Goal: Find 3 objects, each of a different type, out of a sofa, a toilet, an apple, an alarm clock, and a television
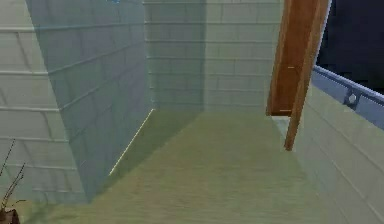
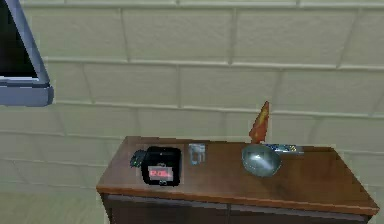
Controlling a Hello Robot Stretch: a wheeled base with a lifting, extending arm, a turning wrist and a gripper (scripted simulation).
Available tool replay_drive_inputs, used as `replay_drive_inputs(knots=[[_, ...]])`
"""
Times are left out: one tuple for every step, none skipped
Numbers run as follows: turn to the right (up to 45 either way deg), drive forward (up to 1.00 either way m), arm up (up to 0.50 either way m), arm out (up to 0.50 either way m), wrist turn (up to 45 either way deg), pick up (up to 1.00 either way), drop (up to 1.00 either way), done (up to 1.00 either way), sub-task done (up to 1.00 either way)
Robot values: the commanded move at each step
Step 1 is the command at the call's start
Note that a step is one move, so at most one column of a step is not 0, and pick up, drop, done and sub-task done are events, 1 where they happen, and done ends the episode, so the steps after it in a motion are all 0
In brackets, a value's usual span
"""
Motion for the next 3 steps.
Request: replay_drive_inputs(knots=[[6.0,0.0,0.0,0.0,0.0,0.0,0.0,0.0,0.0],[0.0,0.2,0.0,0.0,0.0,0.0,0.0,0.0,0.0],[36.0,0.0,0.0,0.0,0.0,0.0,0.0,0.0,0.0]])
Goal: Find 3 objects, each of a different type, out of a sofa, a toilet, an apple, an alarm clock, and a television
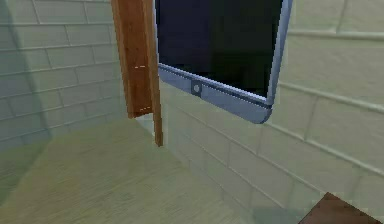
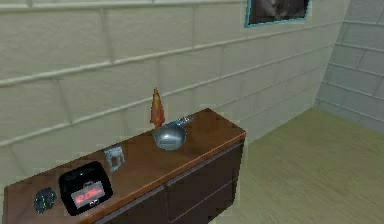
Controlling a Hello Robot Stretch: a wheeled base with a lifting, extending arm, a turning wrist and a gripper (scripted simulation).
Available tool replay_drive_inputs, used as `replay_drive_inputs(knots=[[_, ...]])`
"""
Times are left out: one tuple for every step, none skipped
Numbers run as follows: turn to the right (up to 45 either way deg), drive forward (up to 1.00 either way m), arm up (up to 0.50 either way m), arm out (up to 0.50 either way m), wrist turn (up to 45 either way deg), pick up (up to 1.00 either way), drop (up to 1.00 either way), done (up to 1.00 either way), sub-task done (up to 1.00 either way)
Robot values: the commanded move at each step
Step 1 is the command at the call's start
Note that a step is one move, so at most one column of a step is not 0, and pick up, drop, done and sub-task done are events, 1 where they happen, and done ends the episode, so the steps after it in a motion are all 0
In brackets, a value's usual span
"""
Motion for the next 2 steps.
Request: replay_drive_inputs(knots=[[0.0,0.0,0.0,0.0,0.0,0.0,0.0,0.0,1.0],[-27.0,0.0,0.0,0.0,0.0,0.0,0.0,0.0,0.0]])
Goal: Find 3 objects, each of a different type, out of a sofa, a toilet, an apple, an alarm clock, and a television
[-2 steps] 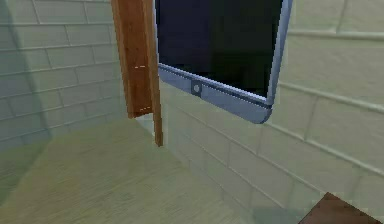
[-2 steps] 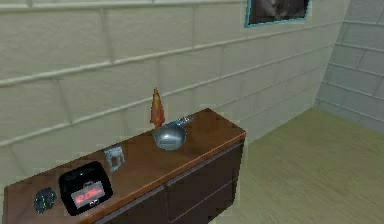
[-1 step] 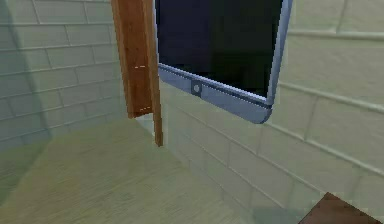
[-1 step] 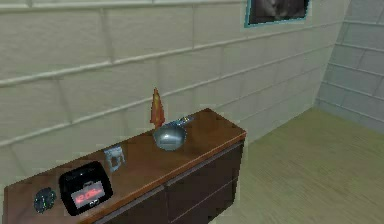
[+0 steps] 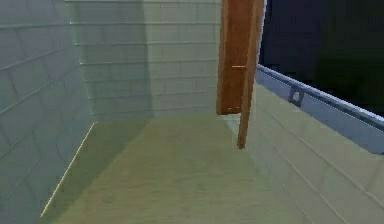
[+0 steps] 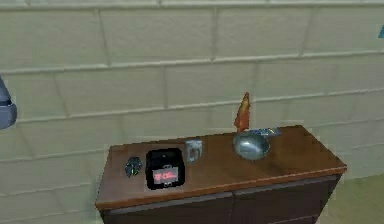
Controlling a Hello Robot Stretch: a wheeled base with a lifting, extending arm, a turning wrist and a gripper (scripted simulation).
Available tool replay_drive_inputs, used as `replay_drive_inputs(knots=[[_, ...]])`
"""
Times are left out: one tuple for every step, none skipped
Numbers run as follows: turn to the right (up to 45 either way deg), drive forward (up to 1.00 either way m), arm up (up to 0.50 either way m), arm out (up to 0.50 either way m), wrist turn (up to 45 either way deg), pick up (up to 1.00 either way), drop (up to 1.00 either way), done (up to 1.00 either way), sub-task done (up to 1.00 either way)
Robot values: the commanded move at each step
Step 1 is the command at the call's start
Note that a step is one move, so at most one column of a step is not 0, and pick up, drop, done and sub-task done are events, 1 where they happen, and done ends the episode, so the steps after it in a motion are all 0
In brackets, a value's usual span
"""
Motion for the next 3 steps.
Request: replay_drive_inputs(knots=[[0.0,1.0,0.0,0.0,0.0,0.0,0.0,0.0,0.0],[-3.0,0.0,0.0,0.0,0.0,0.0,0.0,0.0,0.0],[0.0,1.0,0.0,0.0,0.0,0.0,0.0,0.0,0.0]])
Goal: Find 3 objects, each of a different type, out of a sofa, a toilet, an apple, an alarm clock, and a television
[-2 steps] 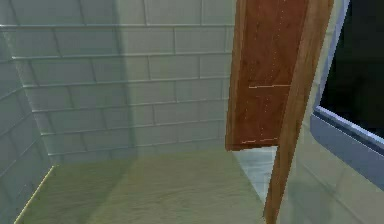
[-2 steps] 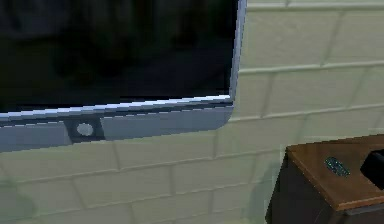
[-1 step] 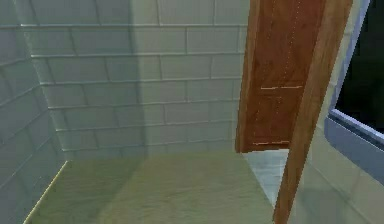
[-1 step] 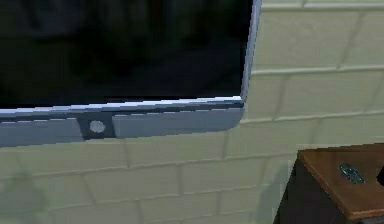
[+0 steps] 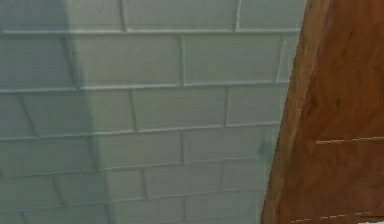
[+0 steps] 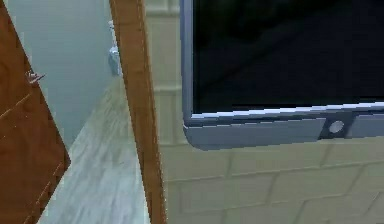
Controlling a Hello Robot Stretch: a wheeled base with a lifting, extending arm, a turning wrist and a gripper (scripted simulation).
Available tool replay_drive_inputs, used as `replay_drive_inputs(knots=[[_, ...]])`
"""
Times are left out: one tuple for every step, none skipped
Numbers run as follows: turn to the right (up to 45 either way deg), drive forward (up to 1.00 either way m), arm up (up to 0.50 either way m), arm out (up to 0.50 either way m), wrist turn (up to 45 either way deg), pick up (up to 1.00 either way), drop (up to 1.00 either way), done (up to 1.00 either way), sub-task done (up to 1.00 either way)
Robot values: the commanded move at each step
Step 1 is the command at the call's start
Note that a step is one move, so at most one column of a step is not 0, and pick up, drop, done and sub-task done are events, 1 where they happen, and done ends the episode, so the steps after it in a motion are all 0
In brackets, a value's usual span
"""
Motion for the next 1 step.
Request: replay_drive_inputs(knots=[[-6.0,0.0,0.0,0.0,0.0,0.0,0.0,0.0,0.0]])
